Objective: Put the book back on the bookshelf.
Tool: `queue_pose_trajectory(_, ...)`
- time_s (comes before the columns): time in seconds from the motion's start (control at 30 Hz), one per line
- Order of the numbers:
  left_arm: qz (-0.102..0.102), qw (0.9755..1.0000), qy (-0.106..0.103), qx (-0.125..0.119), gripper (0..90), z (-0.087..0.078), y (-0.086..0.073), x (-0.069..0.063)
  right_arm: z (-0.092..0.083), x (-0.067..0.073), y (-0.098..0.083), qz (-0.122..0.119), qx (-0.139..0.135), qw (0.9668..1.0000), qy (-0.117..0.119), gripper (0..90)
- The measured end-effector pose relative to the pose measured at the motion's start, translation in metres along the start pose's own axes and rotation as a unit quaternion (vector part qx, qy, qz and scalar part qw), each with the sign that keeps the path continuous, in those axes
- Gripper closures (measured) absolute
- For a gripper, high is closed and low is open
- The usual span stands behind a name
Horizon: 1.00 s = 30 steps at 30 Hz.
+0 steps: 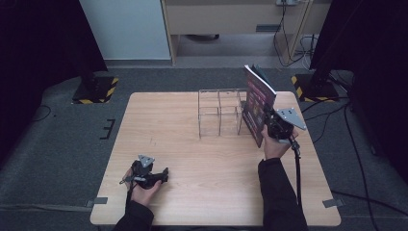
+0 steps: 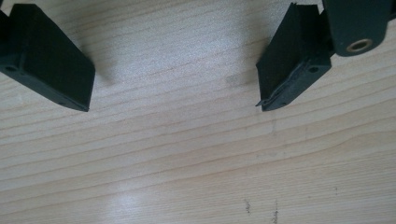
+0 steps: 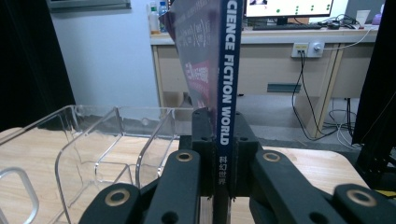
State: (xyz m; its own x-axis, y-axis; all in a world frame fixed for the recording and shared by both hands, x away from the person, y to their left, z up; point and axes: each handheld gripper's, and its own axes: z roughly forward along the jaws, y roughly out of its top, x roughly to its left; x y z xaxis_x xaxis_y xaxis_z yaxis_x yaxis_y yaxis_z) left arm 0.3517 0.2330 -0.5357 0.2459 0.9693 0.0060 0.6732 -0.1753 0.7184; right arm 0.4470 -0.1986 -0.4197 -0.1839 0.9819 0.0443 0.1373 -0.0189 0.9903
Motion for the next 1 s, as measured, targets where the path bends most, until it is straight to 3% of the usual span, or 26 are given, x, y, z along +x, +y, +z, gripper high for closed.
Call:
queue_pose_trajectory(0.27,0.0,1.0,0.0,0.0,10.2,0.0,0.0,0.0,-0.005,-0.004,-0.006,-0.002,0.009,0.9999,0.003,82.5)
queue_pose_trajectory(0.5,0.0,1.0,0.0,0.0,10.2,0.0,0.0,0.0,-0.001,-0.008,0.0,0.015,0.046,0.9987,0.015,77.0)
queue_pose_trajectory(0.7,0.0,1.0,0.0,0.0,10.2,0.0,0.0,0.0,0.005,-0.007,0.003,0.022,0.067,0.9974,0.013,83.0)
queue_pose_trajectory(0.77,0.0,1.0,0.0,0.0,10.2,0.0,0.0,0.0,0.005,-0.007,0.003,0.021,0.068,0.9974,0.01,84.2)
queue_pose_trajectory(0.93,0.001,1.0,0.0,0.001,10.2,0.0,0.0,0.0,0.006,-0.01,-0.002,0.062,0.051,0.9966,0.02,84.4)
queue_pose_trajectory(1.0,0.001,1.0,0.0,0.0,10.2,0.0,0.0,0.0,0.007,-0.009,-0.003,0.06,0.048,0.9969,0.017,84.4)
